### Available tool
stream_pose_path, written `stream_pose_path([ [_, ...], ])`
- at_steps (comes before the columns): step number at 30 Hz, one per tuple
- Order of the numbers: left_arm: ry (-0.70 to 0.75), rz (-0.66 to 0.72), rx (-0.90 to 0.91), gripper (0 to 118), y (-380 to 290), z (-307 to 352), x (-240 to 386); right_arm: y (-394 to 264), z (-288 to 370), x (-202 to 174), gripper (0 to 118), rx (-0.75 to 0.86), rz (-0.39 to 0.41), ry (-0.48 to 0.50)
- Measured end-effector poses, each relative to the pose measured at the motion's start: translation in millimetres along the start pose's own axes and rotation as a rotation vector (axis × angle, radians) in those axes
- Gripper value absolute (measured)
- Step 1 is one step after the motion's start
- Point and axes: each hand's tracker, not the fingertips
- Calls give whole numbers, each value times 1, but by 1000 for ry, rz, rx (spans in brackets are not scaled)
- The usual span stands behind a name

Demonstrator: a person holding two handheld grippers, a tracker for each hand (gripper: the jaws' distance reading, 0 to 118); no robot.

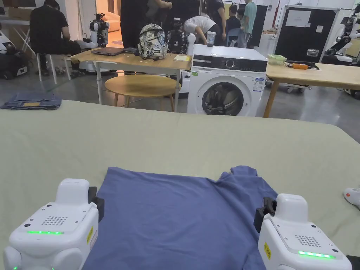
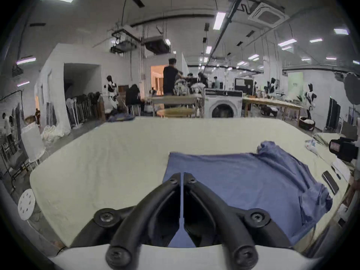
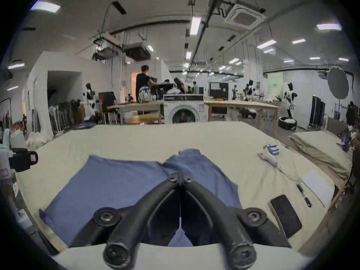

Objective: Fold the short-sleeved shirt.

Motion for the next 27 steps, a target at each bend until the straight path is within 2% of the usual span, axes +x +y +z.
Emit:
stream_pose_path([
  [4, -3, -25, 112, 0, 3, 2, 0, 2, 5, -5, 0, 65, 10, 4],
  [10, -14, -28, 73, 0, 5, -1, -7, 3, 3, -6, 0, 64, 15, 2],
  [17, -38, -68, -245, 0, -8, -3, -42, -5, -3, -1, 0, 5, 45, -10],
  [20, -50, -54, -418, 0, -24, -7, -67, -11, -7, 1, 0, -27, 48, -12],
  [23, -57, -20, -511, 0, -39, 0, -87, -18, -7, 5, 0, -53, 48, -1],
  [24, -67, -3, -552, 3, -44, 0, -94, -21, -7, 6, 0, -59, 51, 7],
  [26, -66, 59, -650, 22, -53, 0, -106, -27, -8, 6, 0, -77, 70, 5],
  [27, -60, 74, -675, 39, -58, -1, -110, -30, -8, 6, 0, -83, 73, 5],
])
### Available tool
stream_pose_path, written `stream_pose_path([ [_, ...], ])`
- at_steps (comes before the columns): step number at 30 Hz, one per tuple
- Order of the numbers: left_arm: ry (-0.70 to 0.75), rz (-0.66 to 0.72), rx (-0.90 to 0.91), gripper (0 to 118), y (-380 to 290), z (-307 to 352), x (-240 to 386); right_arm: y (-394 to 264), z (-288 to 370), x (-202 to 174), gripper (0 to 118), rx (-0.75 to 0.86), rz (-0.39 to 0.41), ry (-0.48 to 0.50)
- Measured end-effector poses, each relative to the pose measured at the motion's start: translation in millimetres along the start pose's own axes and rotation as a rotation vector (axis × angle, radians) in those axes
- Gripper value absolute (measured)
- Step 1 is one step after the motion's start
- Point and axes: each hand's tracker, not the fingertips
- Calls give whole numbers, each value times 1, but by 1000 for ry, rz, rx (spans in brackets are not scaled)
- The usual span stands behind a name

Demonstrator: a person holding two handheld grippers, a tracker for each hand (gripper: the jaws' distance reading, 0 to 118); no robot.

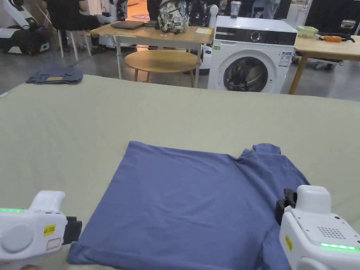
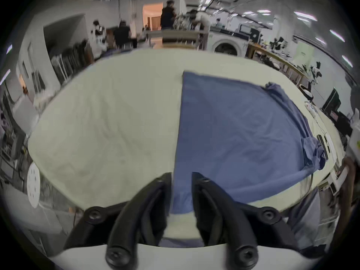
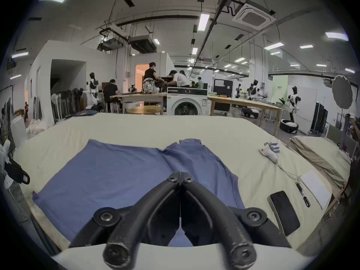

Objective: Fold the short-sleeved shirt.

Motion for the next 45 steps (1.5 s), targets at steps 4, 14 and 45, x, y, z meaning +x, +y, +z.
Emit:
stream_pose_path([
  [4, 50, 51, -102, 85, -10, -23, -9, -10, -4, 1, 0, -40, -11, 9],
  [14, 118, 18, -150, 65, -25, -43, 13, -17, -4, -3, 0, -104, -11, 27],
  [45, 86, -36, -110, 1, -24, -38, 23, -100, -6, 102, 62, -718, 25, -123],
])
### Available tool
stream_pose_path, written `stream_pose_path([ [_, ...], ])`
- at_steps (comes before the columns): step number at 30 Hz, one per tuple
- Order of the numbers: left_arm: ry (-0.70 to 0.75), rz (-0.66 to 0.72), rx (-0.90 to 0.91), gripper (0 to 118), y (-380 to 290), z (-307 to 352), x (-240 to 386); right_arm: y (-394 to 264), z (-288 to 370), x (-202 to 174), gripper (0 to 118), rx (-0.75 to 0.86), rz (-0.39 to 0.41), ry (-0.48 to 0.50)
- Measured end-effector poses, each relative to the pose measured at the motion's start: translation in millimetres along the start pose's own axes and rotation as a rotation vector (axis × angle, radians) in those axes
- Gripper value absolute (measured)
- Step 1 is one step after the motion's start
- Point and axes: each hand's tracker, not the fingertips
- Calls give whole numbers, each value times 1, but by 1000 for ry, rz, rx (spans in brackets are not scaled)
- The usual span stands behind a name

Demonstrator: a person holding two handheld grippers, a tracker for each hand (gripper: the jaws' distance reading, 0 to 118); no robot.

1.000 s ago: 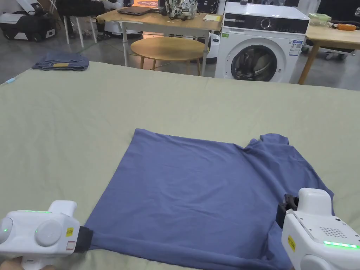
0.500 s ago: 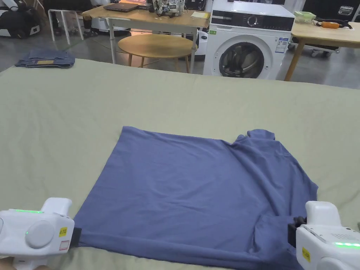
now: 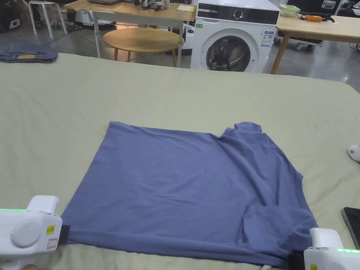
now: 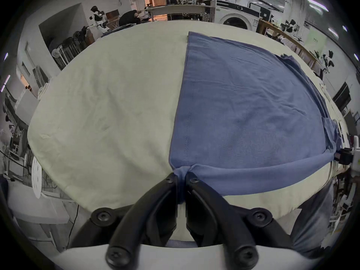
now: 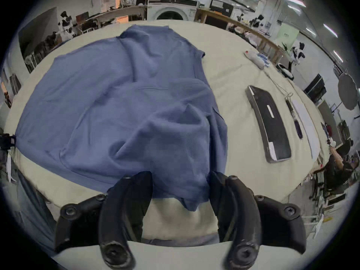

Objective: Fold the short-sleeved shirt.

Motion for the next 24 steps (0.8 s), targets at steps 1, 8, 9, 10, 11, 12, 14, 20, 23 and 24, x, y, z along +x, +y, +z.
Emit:
stream_pose_path([
  [1, -3, 3, 2, 1, 0, 0, 0, 0, 2, 0, 59, 3, -2, -1],
  [8, -24, 21, 27, 0, 0, 9, -3, 0, 23, 0, 13, 23, -46, 101],
  [9, -37, 28, 37, 0, 2, 11, -3, 1, 28, 1, 13, 32, -53, 111],
  [10, -41, 35, 56, 0, 4, 15, -4, 1, 34, 2, 13, 45, -56, 114],
  [11, -43, 38, 72, 0, 7, 21, -4, 4, 28, 8, 13, 58, -51, 113],
  [12, -52, 45, 96, 0, 11, 26, -4, 6, 34, 8, 13, 77, -52, 114],
  [14, -70, 49, 126, 1, 21, 35, -2, 16, 45, 8, 13, 108, -56, 123],
  [20, -77, 45, 199, 0, 64, 43, -2, 66, 64, 8, 13, 181, -66, 136],
  [23, -80, 57, 227, 0, 90, 35, -5, 96, 63, 7, 13, 214, -80, 132],
  [24, -81, 59, 238, 0, 98, 33, -6, 105, 60, 7, 13, 222, -85, 132],
])
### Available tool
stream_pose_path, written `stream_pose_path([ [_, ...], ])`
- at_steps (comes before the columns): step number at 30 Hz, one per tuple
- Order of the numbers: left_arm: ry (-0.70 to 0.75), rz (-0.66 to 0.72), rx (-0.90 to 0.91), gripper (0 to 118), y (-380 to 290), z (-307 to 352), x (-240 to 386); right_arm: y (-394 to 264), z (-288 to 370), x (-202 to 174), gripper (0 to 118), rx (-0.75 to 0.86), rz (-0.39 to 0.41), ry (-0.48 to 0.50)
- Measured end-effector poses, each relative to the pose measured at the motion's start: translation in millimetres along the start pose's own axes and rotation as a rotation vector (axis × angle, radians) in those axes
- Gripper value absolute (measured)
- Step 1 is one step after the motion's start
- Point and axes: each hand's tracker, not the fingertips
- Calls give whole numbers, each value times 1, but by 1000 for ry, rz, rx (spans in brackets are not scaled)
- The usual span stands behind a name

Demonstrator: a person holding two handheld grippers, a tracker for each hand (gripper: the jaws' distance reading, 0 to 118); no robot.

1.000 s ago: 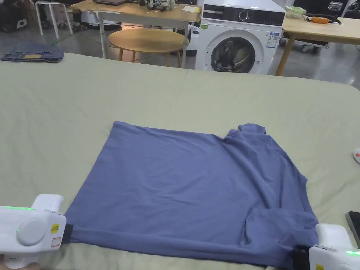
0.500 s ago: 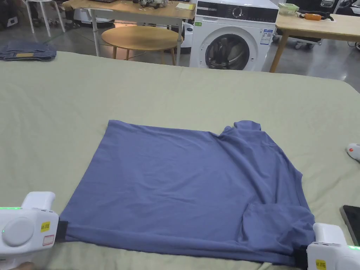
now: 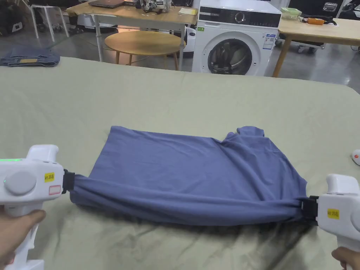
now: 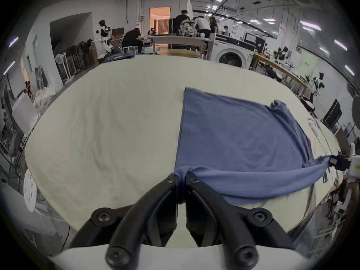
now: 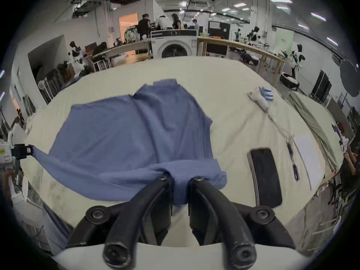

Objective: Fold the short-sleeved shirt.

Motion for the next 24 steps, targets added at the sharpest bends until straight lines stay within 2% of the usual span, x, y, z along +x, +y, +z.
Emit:
stream_pose_path([
  [8, 1, -5, 6, 0, 54, -61, 4, 60, -69, -1, 13, -7, -20, 12],
  [14, 16, -15, -90, 1, 66, -116, 9, 82, -138, 0, 13, -82, -11, 15],
  [24, 24, -14, -147, 1, 69, -146, 20, 91, -169, -6, 16, -120, 24, -1],
])
